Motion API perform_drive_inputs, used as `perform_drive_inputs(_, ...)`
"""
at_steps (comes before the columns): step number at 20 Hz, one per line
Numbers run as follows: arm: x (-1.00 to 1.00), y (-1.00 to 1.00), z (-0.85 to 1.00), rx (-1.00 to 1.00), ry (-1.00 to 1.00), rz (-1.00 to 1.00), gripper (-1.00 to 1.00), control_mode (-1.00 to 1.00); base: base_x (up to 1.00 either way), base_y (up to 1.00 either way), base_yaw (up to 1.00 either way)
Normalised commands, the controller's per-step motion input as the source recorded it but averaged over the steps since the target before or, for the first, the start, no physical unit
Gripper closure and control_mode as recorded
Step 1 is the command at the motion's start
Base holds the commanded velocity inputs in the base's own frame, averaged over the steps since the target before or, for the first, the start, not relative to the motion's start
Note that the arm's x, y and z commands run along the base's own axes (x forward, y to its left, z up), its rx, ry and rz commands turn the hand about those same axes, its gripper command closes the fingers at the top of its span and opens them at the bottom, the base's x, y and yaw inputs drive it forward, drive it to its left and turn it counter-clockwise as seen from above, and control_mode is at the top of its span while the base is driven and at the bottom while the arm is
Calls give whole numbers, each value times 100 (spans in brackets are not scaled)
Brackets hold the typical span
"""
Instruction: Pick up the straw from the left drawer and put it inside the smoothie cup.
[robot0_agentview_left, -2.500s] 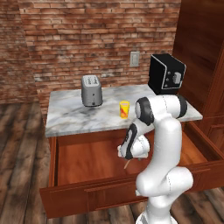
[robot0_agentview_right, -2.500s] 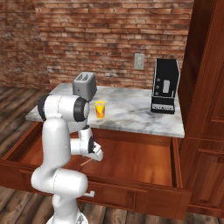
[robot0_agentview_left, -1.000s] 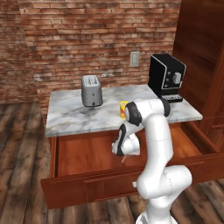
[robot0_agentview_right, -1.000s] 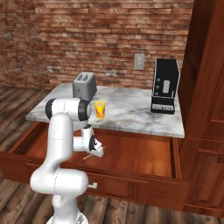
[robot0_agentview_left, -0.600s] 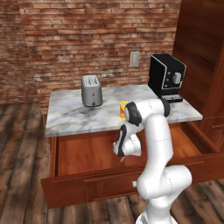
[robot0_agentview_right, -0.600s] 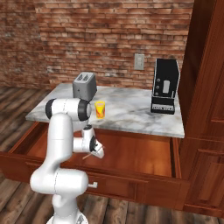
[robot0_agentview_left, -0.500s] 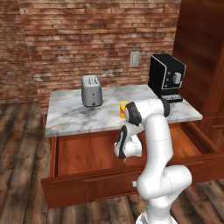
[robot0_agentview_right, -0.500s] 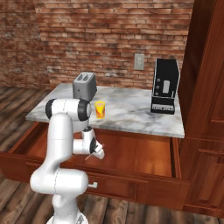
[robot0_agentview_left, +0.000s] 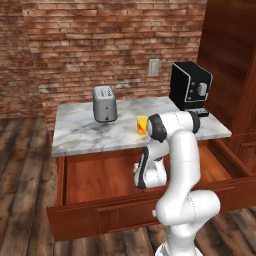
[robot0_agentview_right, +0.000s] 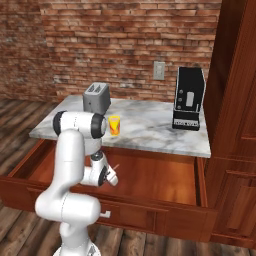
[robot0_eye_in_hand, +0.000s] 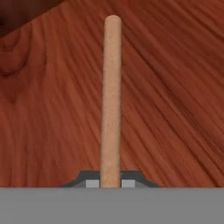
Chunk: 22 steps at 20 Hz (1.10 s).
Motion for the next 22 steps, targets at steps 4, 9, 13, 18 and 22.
perform_drive_inputs(4, 21, -4, 100, 2, 0, 0, 100, -100, 0, 0, 0)
perform_drive_inputs(9, 14, -5, 100, 0, 11, 0, 100, -100, 0, 0, 0)
perform_drive_inputs(13, 0, -7, 100, 0, 17, 0, 100, -100, 0, 0, 0)
perform_drive_inputs(18, -1, -20, 100, 0, 13, 0, 100, -100, 0, 0, 0)
perform_drive_inputs(22, -1, -28, 100, 0, 1, 0, 100, -100, 0, 0, 0)
